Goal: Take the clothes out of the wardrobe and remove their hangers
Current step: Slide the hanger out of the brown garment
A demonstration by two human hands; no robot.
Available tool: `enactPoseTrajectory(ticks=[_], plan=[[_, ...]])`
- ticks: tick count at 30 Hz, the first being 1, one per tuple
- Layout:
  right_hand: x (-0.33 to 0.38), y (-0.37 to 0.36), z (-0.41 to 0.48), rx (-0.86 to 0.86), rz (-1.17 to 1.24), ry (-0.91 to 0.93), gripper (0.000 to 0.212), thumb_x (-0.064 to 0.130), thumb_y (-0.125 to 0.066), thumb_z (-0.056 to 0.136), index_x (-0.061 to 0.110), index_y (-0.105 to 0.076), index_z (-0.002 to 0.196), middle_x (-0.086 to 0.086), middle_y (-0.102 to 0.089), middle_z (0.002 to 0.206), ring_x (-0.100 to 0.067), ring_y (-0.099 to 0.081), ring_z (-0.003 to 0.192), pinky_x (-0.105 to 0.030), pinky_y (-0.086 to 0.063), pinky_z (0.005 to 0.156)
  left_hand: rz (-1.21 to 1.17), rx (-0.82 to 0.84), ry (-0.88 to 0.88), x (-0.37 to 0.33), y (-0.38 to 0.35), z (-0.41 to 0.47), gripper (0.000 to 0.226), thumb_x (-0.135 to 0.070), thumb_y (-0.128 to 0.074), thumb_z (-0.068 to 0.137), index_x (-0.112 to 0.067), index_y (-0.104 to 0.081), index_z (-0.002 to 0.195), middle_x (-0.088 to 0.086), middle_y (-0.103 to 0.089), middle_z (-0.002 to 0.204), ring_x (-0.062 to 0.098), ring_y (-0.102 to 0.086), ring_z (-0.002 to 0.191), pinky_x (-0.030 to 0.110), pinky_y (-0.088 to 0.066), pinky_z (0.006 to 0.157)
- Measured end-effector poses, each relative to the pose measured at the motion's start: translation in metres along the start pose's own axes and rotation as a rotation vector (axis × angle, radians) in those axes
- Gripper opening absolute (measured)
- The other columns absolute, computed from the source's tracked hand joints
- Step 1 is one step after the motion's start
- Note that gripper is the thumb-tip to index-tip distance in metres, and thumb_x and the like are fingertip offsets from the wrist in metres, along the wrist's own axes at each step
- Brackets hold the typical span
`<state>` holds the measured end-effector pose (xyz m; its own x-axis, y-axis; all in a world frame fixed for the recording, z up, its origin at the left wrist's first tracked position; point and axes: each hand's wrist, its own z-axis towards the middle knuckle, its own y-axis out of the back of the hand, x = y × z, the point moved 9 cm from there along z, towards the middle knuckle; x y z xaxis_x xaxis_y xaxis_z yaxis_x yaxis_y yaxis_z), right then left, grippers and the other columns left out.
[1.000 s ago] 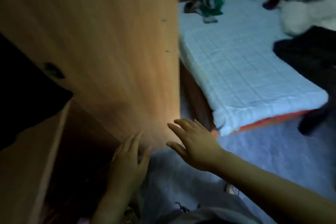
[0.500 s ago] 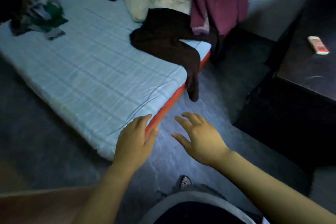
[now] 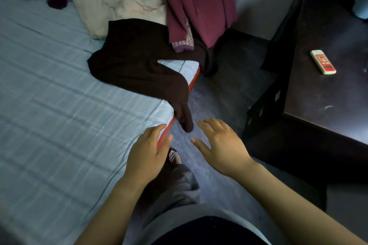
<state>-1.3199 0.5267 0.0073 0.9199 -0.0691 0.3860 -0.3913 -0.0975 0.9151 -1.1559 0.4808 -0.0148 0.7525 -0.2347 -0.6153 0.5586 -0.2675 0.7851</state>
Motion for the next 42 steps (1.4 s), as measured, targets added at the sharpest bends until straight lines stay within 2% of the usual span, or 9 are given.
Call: enactPoseTrajectory(ticks=[2, 6, 10, 15, 20, 24, 31, 38, 42], plan=[[-0.004, 0.004, 0.056, 0.024, -0.023, 0.016, 0.057, 0.053, -0.038, 0.094, 0.018, -0.04, 0.139, -0.003, -0.042, 0.142, -0.024, -0.036, 0.13, -0.038, -0.027, 0.108, 0.013, 0.014, 0.017, 0.008, 0.002, 0.052, 0.065, -0.061, -0.027, 0.085, -0.022, -0.048, 0.132, -0.002, -0.053, 0.133, 0.017, -0.048, 0.119, 0.021, -0.033, 0.092], [-0.007, 0.037, 0.167, 0.019, -0.004, 0.021, 0.071, 0.063, -0.021, 0.088, 0.017, -0.041, 0.138, -0.006, -0.042, 0.142, -0.026, -0.036, 0.132, -0.047, -0.03, 0.108, 0.074, 0.011, -0.029, 0.009, 0.03, 0.168, 0.072, -0.063, -0.023, 0.083, -0.017, -0.048, 0.132, 0.005, -0.054, 0.131, 0.023, -0.05, 0.118, 0.032, -0.039, 0.095], [-0.007, 0.073, 0.261, -0.007, -0.026, 0.067, 0.079, 0.064, -0.013, 0.082, 0.016, -0.041, 0.138, -0.007, -0.043, 0.142, -0.025, -0.035, 0.132, -0.046, -0.029, 0.109, 0.166, -0.007, -0.068, 0.007, 0.062, 0.273, 0.059, -0.055, -0.03, 0.092, -0.017, -0.045, 0.134, 0.008, -0.052, 0.131, 0.025, -0.051, 0.117, 0.046, -0.045, 0.094], [-0.01, 0.081, 0.354, 0.004, 0.022, 0.095, 0.073, 0.06, -0.023, 0.083, 0.013, -0.05, 0.132, -0.012, -0.05, 0.135, -0.029, -0.044, 0.125, -0.047, -0.037, 0.102, 0.159, -0.028, -0.038, 0.023, 0.081, 0.348, 0.065, -0.06, -0.025, 0.088, -0.019, -0.048, 0.133, 0.003, -0.053, 0.131, 0.019, -0.052, 0.117, 0.043, -0.045, 0.096], [0.005, 0.073, 0.475, 0.102, -0.007, 0.283, 0.073, 0.06, -0.022, 0.084, 0.012, -0.051, 0.131, -0.011, -0.051, 0.133, -0.028, -0.047, 0.123, -0.044, -0.039, 0.101, 0.004, -0.201, 0.178, 0.07, 0.101, 0.409, 0.061, -0.057, -0.027, 0.088, -0.019, -0.053, 0.128, -0.001, -0.056, 0.127, 0.013, -0.054, 0.113, 0.034, -0.047, 0.093], [0.038, 0.066, 0.577, 0.209, -0.098, 0.551, 0.069, 0.059, -0.023, 0.087, 0.014, -0.049, 0.133, -0.01, -0.05, 0.134, -0.027, -0.046, 0.123, -0.044, -0.04, 0.101, 0.032, -0.3, 0.401, 0.108, 0.118, 0.457, 0.061, -0.057, -0.029, 0.089, -0.018, -0.051, 0.131, 0.001, -0.055, 0.129, 0.015, -0.053, 0.114, 0.033, -0.046, 0.093], [0.078, 0.023, 0.725, 0.427, -0.161, 0.881, 0.055, 0.046, -0.042, 0.094, 0.012, -0.043, 0.138, -0.012, -0.043, 0.141, -0.028, -0.04, 0.128, -0.042, -0.034, 0.106, 0.002, -0.42, 0.808, 0.163, 0.126, 0.488, 0.071, -0.063, -0.02, 0.084, -0.019, -0.048, 0.133, 0.0, -0.054, 0.131, 0.016, -0.053, 0.114, 0.028, -0.043, 0.091], [0.127, -0.101, 0.841, 0.536, -0.192, 0.977, 0.059, 0.039, -0.046, 0.094, 0.008, -0.033, 0.142, -0.019, -0.032, 0.147, -0.032, -0.032, 0.132, -0.039, -0.028, 0.109, -0.033, -0.459, 1.026, 0.222, 0.106, 0.51, 0.067, -0.061, -0.023, 0.085, -0.021, -0.049, 0.132, -0.002, -0.053, 0.131, 0.014, -0.052, 0.115, 0.025, -0.041, 0.091], [0.132, -0.174, 0.884, 0.537, -0.308, 0.921, 0.07, 0.042, -0.047, 0.093, 0.014, -0.013, 0.148, -0.015, -0.009, 0.155, -0.034, -0.019, 0.137, -0.054, -0.025, 0.108, -0.105, -0.469, 1.086, 0.252, 0.075, 0.521, 0.068, -0.063, -0.022, 0.085, -0.022, -0.048, 0.132, -0.004, -0.052, 0.13, 0.011, -0.051, 0.115, 0.028, -0.043, 0.093]])
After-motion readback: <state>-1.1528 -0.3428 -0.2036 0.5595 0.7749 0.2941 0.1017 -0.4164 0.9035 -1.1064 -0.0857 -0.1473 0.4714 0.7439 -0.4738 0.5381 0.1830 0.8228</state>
